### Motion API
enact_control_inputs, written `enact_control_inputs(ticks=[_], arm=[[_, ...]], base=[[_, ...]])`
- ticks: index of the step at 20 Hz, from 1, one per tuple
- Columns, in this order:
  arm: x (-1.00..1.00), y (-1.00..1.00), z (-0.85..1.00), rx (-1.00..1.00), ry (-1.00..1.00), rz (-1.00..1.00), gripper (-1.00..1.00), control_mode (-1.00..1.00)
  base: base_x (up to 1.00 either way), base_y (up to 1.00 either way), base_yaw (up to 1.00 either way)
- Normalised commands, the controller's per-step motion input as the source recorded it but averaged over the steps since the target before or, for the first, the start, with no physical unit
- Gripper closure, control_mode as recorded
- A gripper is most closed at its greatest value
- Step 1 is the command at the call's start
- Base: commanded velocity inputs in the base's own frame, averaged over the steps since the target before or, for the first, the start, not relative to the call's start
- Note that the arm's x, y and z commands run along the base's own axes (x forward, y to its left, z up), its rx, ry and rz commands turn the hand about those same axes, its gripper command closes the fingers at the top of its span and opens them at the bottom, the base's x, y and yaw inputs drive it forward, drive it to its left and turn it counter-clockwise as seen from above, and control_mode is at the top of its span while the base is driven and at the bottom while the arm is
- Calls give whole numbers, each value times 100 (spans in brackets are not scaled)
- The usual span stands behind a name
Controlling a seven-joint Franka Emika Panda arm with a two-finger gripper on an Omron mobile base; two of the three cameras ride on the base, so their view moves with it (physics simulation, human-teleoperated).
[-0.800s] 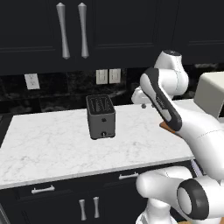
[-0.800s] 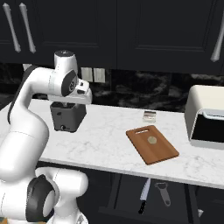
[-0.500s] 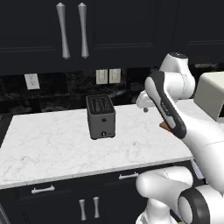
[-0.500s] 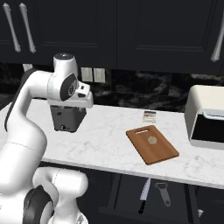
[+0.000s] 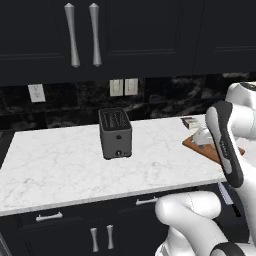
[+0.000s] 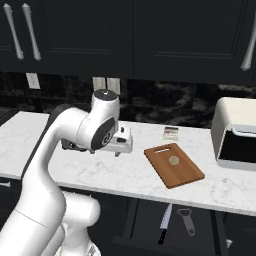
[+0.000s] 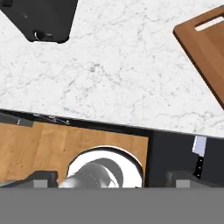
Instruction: Place the appropriate cutting tool for cutting the garlic skin on the cutting board.
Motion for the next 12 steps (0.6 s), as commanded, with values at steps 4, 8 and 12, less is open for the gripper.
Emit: enact_control_inputs(ticks=[4, 8, 12], arm=[[-43, -97, -41, 2, 9, 0, -100, -100], [-48, -90, -39, 5, 16, 0, -100, -100], [-72, -36, -73, 8, 20, -2, -100, -100]], base=[[0, 0, 0], [0, 0, 0], [0, 0, 0]])
